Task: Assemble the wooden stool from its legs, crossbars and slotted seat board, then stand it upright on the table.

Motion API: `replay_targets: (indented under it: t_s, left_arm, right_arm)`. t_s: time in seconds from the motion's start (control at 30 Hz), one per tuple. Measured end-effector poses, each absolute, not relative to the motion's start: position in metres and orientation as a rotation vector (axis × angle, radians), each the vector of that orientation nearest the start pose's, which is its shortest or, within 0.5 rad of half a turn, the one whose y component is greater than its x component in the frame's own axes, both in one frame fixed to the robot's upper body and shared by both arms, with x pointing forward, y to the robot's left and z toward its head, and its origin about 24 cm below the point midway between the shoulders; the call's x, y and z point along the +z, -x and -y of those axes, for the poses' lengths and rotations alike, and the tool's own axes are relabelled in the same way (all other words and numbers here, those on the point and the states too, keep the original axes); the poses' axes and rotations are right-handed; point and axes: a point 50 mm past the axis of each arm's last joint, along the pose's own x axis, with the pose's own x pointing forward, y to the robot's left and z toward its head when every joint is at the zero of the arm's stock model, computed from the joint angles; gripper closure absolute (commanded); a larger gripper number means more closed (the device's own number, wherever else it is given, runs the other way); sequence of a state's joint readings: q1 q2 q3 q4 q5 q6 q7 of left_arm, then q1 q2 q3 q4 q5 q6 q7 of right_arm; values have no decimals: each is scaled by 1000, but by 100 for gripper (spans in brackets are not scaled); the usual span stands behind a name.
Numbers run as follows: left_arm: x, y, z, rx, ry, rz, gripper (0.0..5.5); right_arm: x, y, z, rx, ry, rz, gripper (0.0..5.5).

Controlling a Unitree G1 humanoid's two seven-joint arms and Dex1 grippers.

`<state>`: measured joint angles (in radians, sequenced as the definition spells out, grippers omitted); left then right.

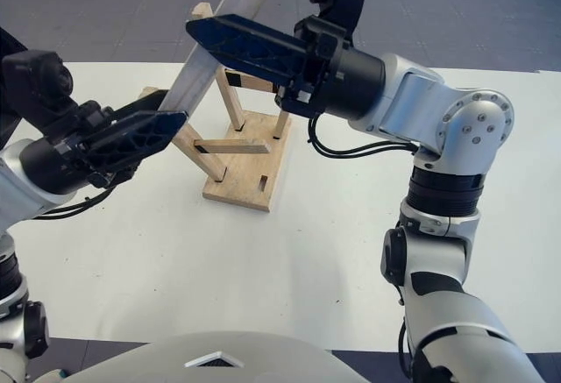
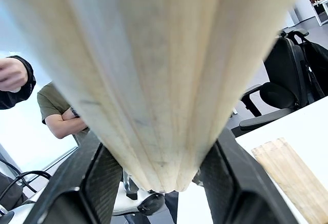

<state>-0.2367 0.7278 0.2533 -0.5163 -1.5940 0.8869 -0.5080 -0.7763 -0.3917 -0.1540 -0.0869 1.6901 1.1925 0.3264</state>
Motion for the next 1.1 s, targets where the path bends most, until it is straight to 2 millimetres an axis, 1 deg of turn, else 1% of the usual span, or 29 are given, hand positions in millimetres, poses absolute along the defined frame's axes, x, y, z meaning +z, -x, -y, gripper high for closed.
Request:
replay_targets:
  t_s: [0.1, 0.17, 0.2, 0.23, 0.27, 0.33, 0.37, 0.43, 0.5, 0.57, 0.7, 0.83, 0.93, 1.1]
  left_arm:
    - [197, -199, -185, -1268, 346, -220, 213]
    - [166, -186, -201, -1228, 275, -417, 213]
    - [153, -183, -203, -1214, 250, -475, 213]
    - [144, -182, -204, -1196, 215, -497, 213]
    - [135, -184, -203, -1170, 168, -514, 213]
    - [110, -186, -198, -1109, 87, -553, 213]
    - [96, -188, -194, -1074, 51, -567, 213]
    - [83, -190, -188, -1035, 18, -562, 213]
    - [75, -197, -185, -981, -28, -535, 213]
    - [68, -205, -184, -932, -64, -516, 213]
    - [61, -202, -180, -946, -66, -524, 213]
    - [59, -200, -179, -962, -55, -528, 213]
    - [58, -200, -177, -971, -45, -526, 213]
    - [57, -200, -175, -972, -34, -522, 213]
  right_arm:
    - [253, -266, 122, 1465, -692, -195, 346]
    - [255, -263, 153, 1352, -649, -169, 346]
    - [255, -259, 165, 1318, -618, -165, 346]
    - [251, -252, 171, 1315, -595, -180, 346]
    - [245, -247, 175, 1313, -575, -209, 346]
    - [227, -238, 181, 1296, -508, -275, 346]
    - [211, -235, 181, 1278, -454, -331, 346]
    - [184, -237, 178, 1258, -373, -381, 346]
    - [159, -244, 175, 1242, -259, -374, 346]
    - [132, -257, 175, 1205, -186, -324, 346]
    - [106, -276, 178, 1190, -156, -254, 346]
    - [99, -293, 171, 1224, -85, -202, 346]
    - [96, -302, 165, 1247, -66, -182, 346]
    - [98, -309, 151, 1298, -65, -149, 346]
